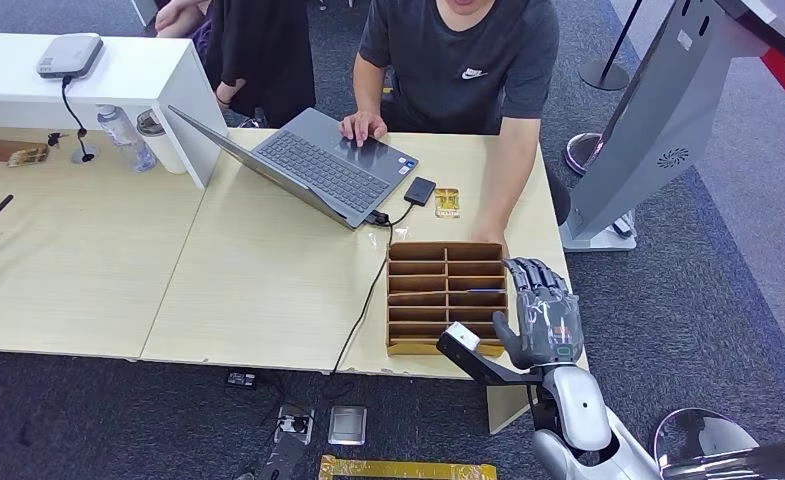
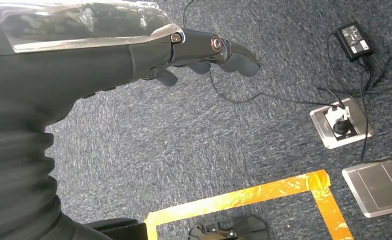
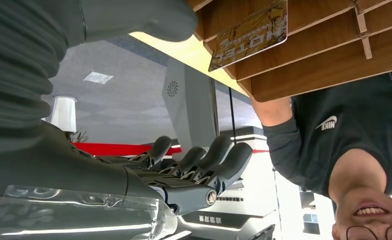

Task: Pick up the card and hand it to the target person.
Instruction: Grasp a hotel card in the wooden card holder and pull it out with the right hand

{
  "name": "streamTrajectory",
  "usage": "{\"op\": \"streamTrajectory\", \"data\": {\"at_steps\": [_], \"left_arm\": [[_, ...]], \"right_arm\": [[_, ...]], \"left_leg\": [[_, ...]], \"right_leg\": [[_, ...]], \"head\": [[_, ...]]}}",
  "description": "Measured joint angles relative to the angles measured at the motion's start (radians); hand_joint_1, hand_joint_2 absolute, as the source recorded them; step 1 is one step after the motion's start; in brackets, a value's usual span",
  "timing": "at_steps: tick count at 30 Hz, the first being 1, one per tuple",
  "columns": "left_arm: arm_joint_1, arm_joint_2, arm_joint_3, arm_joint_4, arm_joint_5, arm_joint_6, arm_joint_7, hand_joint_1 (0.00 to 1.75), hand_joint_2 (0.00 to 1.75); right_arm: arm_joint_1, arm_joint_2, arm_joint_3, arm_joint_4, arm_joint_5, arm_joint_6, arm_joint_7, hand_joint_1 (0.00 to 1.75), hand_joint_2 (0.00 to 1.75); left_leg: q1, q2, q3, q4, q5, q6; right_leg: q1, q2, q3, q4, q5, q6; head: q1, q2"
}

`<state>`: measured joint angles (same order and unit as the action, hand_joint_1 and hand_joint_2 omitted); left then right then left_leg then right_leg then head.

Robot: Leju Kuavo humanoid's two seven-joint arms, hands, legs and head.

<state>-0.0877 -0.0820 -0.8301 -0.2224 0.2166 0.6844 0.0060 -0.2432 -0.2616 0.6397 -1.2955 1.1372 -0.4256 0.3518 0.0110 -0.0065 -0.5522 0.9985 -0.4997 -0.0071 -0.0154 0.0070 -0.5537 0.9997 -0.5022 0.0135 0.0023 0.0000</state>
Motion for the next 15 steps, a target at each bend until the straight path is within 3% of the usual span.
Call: {"op": "streamTrajectory", "data": {"at_steps": [2, 6, 15], "left_arm": [[0.000, 0.000, 0.000, 0.000, 0.000, 0.000, 0.000, 0.00, 1.75], [0.000, 0.000, 0.000, 0.000, 0.000, 0.000, -0.001, 0.00, 1.75], [-0.001, 0.000, 0.000, 0.000, -0.003, 0.000, -0.004, 0.00, 1.75]], "right_arm": [[0.000, 0.000, 0.001, 0.000, 0.000, 0.002, -0.002, 0.83, 1.75], [0.000, 0.003, 0.002, 0.000, 0.000, 0.004, -0.004, 0.64, 1.75], [0.000, 0.005, 0.010, 0.002, -0.002, 0.004, -0.009, 0.52, 1.75]], "left_leg": [[0.000, 0.000, 0.000, 0.000, 0.000, 0.000], [0.000, 0.000, 0.000, 0.000, 0.000, 0.000], [0.000, 0.000, 0.000, 0.000, 0.000, 0.000]], "right_leg": [[0.000, 0.000, 0.000, 0.000, 0.000, 0.000], [0.000, 0.000, 0.000, 0.000, 0.000, 0.000], [0.000, 0.000, 0.000, 0.000, 0.000, 0.000]], "head": [[0.000, 0.000], [0.000, 0.000], [0.000, 0.000]]}}
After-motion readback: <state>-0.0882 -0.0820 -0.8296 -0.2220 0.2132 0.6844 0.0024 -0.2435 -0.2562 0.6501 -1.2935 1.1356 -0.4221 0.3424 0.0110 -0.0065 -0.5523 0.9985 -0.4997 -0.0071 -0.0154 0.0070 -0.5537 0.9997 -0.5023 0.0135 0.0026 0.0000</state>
